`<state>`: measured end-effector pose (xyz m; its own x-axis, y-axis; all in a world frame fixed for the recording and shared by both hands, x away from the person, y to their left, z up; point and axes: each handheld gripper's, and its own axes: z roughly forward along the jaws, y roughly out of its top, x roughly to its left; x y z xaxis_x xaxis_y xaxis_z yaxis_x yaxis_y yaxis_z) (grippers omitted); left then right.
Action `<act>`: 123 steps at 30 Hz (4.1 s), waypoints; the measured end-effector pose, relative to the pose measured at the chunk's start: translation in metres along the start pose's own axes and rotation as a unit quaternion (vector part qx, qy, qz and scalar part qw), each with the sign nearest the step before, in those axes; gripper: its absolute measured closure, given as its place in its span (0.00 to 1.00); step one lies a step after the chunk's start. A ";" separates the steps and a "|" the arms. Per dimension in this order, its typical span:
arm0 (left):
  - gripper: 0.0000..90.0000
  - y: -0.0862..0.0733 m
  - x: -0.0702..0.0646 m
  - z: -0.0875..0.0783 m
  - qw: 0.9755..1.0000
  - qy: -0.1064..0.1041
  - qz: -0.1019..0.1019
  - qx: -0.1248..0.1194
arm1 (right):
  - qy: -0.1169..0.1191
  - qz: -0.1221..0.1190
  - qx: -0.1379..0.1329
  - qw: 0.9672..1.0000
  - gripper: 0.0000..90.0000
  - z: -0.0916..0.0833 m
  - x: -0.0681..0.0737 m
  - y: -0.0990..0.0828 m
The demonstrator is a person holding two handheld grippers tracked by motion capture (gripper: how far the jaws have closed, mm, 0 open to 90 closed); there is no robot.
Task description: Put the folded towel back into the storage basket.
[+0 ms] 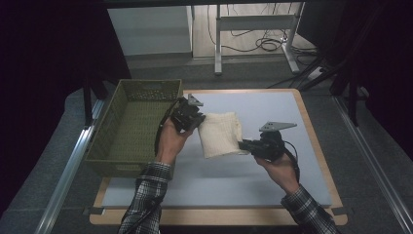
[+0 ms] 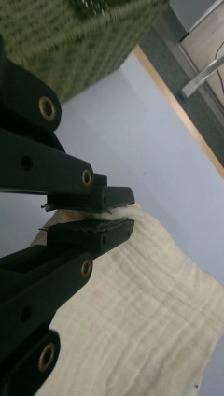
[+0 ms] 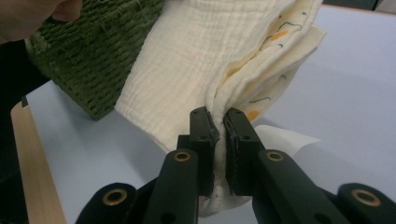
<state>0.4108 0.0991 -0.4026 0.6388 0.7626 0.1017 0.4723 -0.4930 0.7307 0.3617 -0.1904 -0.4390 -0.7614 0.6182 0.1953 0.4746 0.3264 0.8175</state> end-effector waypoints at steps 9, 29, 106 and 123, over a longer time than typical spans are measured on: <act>0.93 -0.002 0.026 -0.019 1.000 0.029 -0.005 -0.005 | 0.009 -0.007 -0.005 1.000 0.92 0.023 0.011 0.027; 0.93 0.007 0.066 -0.045 0.996 0.089 -0.005 -0.004 | 0.035 0.010 -0.013 0.999 0.92 0.058 0.023 0.071; 0.77 -0.108 0.180 -0.024 0.967 0.151 -0.068 0.194 | 0.028 -0.098 0.140 0.985 0.79 0.252 0.161 0.120; 0.49 -0.108 0.178 -0.029 0.971 0.125 -0.121 0.161 | 0.051 -0.099 0.101 0.989 0.53 0.232 0.143 0.119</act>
<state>0.4565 0.3002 -0.4439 0.3367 0.9308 0.1425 0.7823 -0.3608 0.5077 0.4115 0.1031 -0.4392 -0.8838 0.4561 0.1042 0.3828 0.5768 0.7217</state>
